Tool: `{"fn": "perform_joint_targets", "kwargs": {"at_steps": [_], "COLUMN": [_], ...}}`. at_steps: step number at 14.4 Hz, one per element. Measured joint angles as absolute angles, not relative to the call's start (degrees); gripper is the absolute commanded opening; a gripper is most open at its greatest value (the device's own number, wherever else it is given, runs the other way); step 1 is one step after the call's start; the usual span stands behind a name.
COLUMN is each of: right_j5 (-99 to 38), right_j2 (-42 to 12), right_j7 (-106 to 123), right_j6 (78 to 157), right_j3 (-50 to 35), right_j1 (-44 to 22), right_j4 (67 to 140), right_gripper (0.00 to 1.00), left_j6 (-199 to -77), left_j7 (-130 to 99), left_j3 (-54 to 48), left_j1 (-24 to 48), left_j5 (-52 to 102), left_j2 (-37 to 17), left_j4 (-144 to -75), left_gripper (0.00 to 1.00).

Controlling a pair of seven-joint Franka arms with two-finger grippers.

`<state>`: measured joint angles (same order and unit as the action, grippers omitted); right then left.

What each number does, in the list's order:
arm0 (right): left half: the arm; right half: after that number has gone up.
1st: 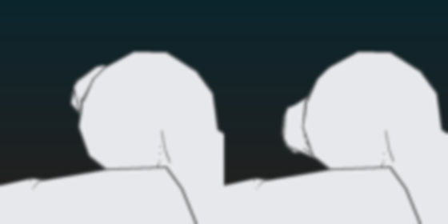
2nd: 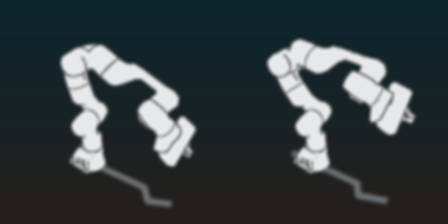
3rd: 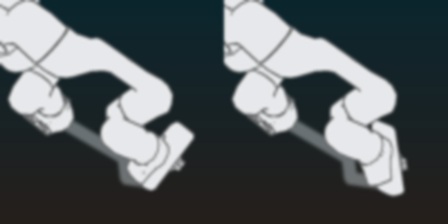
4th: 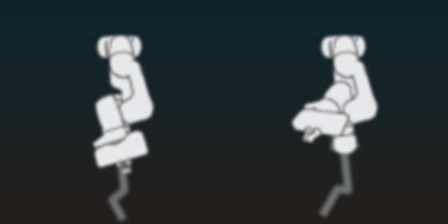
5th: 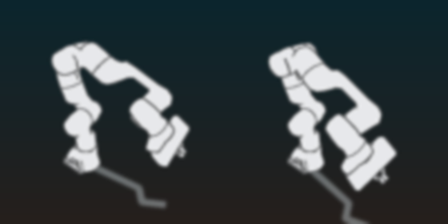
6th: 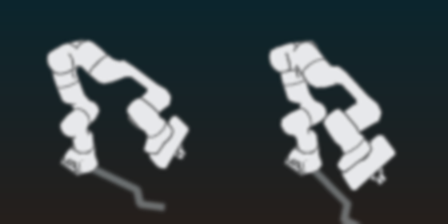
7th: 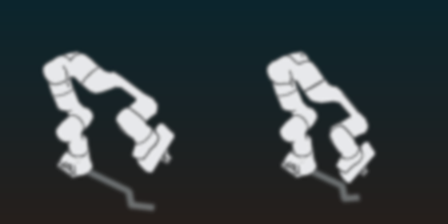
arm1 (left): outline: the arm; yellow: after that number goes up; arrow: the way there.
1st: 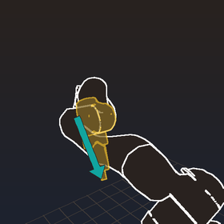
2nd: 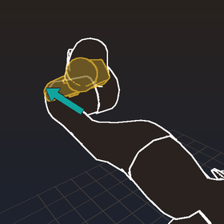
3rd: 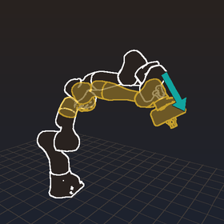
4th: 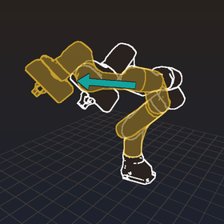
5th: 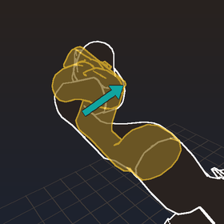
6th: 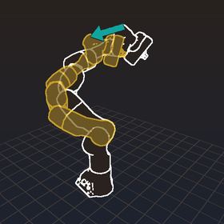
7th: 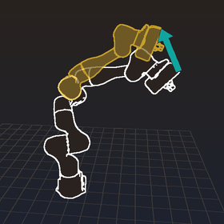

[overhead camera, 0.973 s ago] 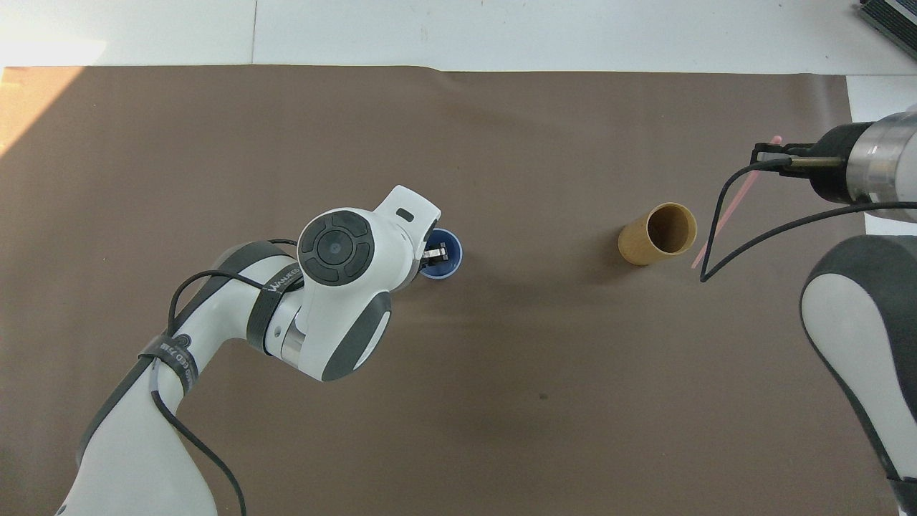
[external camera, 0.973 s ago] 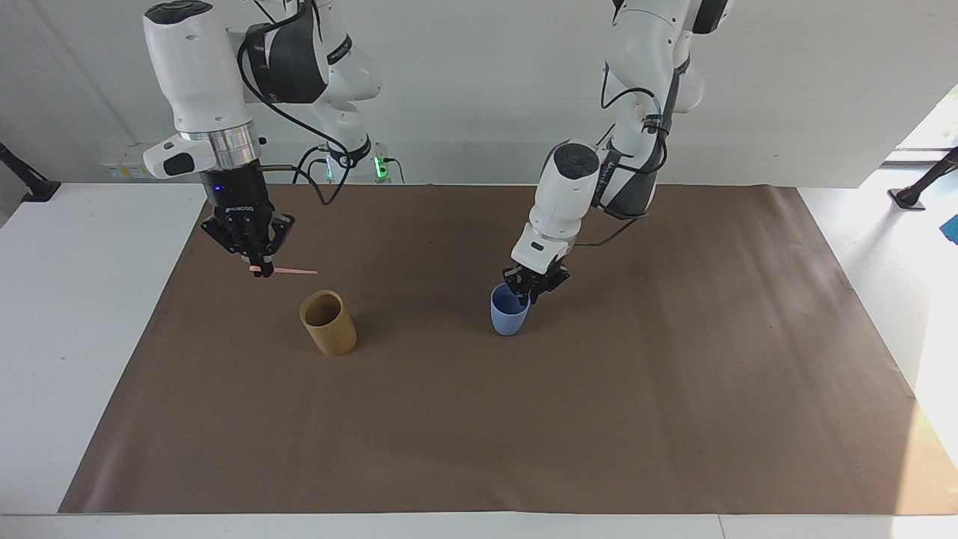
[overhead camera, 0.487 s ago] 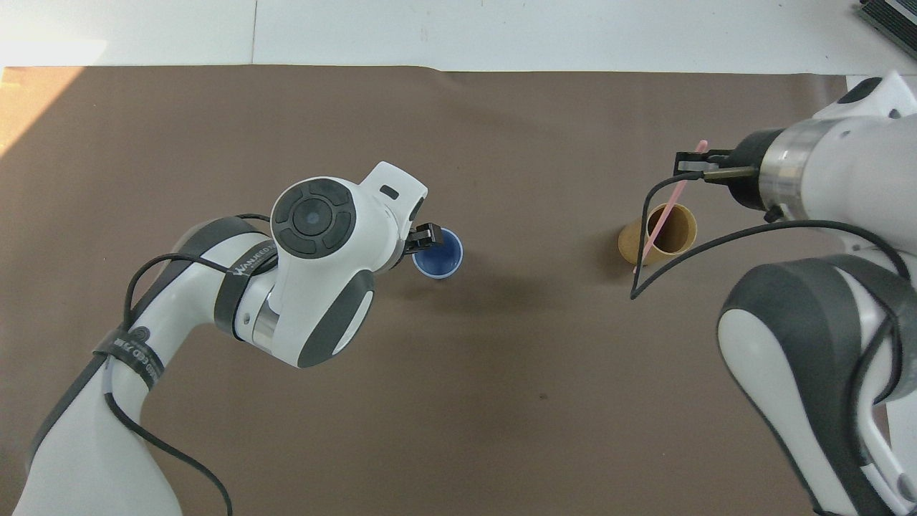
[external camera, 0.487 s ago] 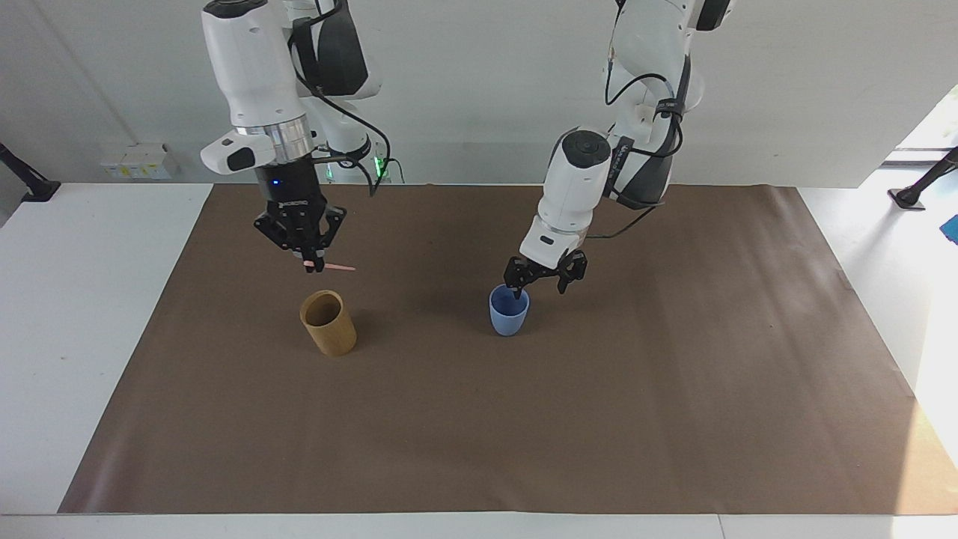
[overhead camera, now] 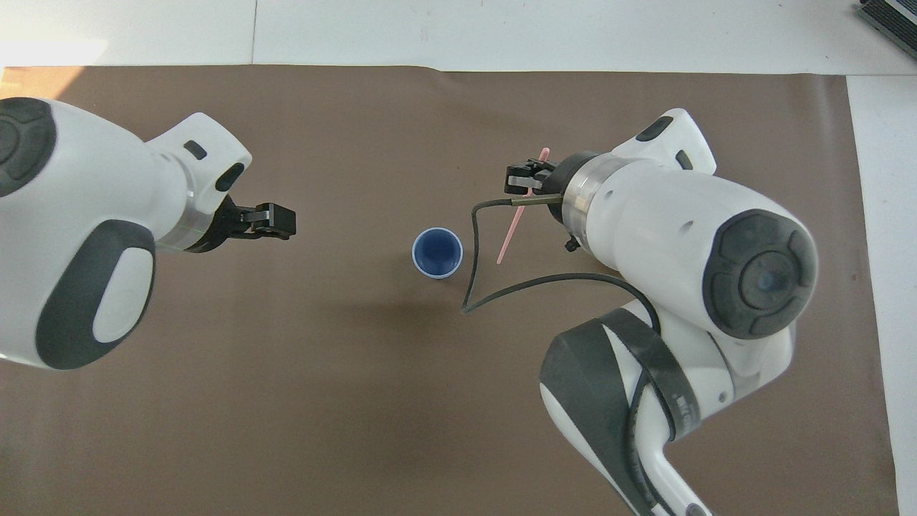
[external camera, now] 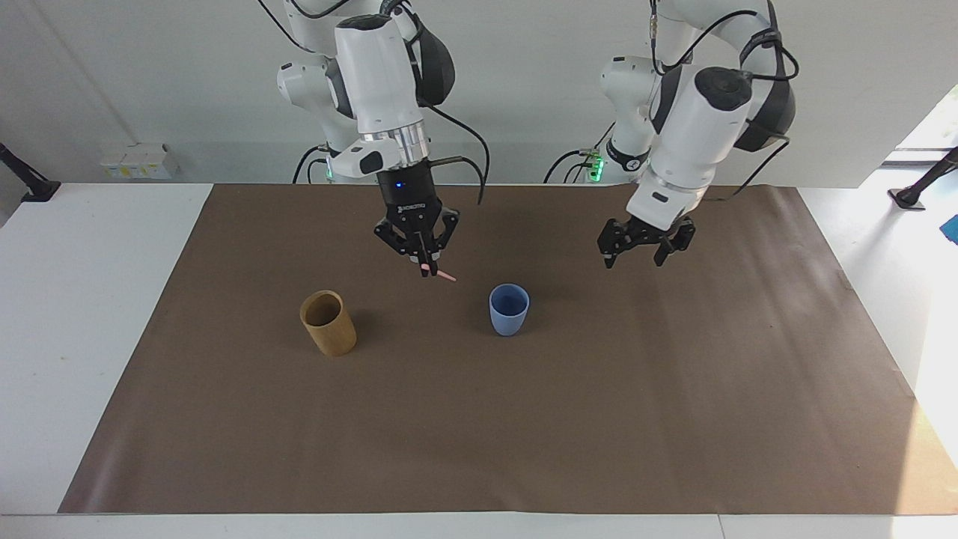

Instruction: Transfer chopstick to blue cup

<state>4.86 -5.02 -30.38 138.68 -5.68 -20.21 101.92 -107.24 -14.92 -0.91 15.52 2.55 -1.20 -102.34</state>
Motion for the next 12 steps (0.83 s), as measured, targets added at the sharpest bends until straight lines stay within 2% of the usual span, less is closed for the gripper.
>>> {"fn": "perform_joint_targets", "kwargs": {"at_steps": [6, 9, 12], "right_j5": [6.51, 6.55, 8.43], "right_j2": [-6.82, -8.26, -9.38], "right_j7": [-32.02, -32.02, -32.02], "right_j6": [142.46, 144.38, 145.38], "right_j3": [-5.67, -5.67, -5.61], "right_j1": [-24.47, -25.21, -25.21], "right_j4": [101.87, 101.87, 101.93], "right_gripper": [0.0, 0.0, 0.0], "left_j6": [-97.05, -89.66, -88.13], "left_j7": [1.82, 6.52, 9.07], "left_j3": [-0.58, -0.51, -0.51], "left_j1": [6.5, 4.72, 4.13], "left_j5": [2.55, 2.55, 2.55], "left_j2": [5.29, 6.41, 6.47], "left_j4": [-101.05, -95.51, -94.32], "left_gripper": [1.0, 1.0, 1.0]}}
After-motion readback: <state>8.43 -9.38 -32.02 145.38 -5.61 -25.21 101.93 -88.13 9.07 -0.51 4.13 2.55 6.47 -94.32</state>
